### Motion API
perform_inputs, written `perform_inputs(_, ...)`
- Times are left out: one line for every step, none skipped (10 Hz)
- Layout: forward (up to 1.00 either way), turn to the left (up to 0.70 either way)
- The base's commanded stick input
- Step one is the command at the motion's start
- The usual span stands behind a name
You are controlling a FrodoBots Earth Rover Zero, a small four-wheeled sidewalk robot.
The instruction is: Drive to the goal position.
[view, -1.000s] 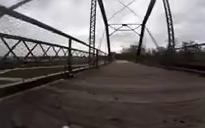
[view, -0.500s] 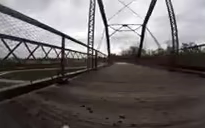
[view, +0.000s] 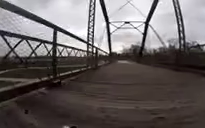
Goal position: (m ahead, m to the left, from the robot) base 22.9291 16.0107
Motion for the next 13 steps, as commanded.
perform_inputs(1.0,-0.3)
perform_inputs(1.0,-0.4)
perform_inputs(1.0,-0.4)
perform_inputs(1.0,-0.4)
perform_inputs(1.0,-0.4)
perform_inputs(1.0,-0.4)
perform_inputs(1.0,-0.35)
perform_inputs(1.0,-0.27)
perform_inputs(1.0,-0.19)
perform_inputs(1.0,-0.14)
perform_inputs(1.0,-0.09)
perform_inputs(1.0,-0.05)
perform_inputs(1.0,0.0)
